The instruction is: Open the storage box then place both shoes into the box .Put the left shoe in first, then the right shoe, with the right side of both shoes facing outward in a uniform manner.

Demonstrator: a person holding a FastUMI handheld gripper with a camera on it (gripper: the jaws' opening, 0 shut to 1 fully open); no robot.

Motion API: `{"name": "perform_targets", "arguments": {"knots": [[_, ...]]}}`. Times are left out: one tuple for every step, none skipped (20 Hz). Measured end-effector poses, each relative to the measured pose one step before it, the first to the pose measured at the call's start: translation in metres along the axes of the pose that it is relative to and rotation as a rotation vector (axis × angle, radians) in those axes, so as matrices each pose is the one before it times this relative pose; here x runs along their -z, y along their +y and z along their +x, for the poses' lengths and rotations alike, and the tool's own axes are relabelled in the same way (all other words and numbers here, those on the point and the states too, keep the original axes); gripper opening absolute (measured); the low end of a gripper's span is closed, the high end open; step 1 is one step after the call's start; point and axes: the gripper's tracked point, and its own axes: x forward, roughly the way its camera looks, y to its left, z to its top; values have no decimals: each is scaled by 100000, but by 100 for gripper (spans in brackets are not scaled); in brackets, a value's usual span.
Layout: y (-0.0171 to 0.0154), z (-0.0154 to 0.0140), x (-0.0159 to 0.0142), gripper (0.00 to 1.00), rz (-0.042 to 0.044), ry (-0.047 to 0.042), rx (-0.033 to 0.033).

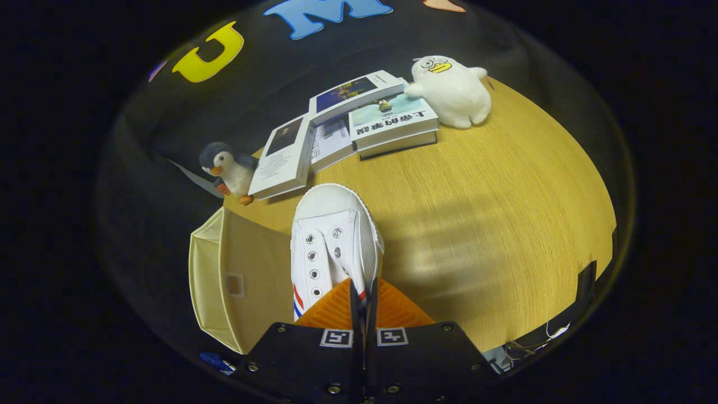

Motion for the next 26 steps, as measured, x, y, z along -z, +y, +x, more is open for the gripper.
{"name": "perform_targets", "arguments": {"knots": [[1065,-483,-270,2,-827,-459,-1237],[1214,-345,-214,2,-657,-678,-1391],[1280,-364,-270,2,-579,-564,-1819],[1364,-387,-217,2,-101,-444,-2043],[1380,-281,-210,1,-293,-356,-2279],[1347,-186,-279,2,-358,-533,-2142],[1272,-130,-121,1,-574,9,-1754],[1219,44,-75,2,-261,228,-1482],[1171,65,-128,2,-428,37,-1545],[1136,123,-43,2,-648,101,-1414],[1009,285,-66,2,-612,-7,-904],[893,431,9,1,-973,144,-581],[804,471,61,1,-971,460,-170],[744,508,200,1,-770,554,34],[723,575,273,1,-1061,924,-308],[832,514,317,1,-882,854,-438],[719,564,477,1,-912,1309,-481],[568,620,573,1,-925,1416,-304],[928,661,429,1,-1133,1247,5],[384,514,543,1,-1251,1106,333],[193,562,459,1,-1251,936,642],[95,512,529,1,-943,833,969],[-26,516,366,1,-1107,698,1101],[-82,466,405,1,-892,498,1270],[-21,304,305,1,-181,430,549],[820,273,233,6,1256,33,-3807]]}}
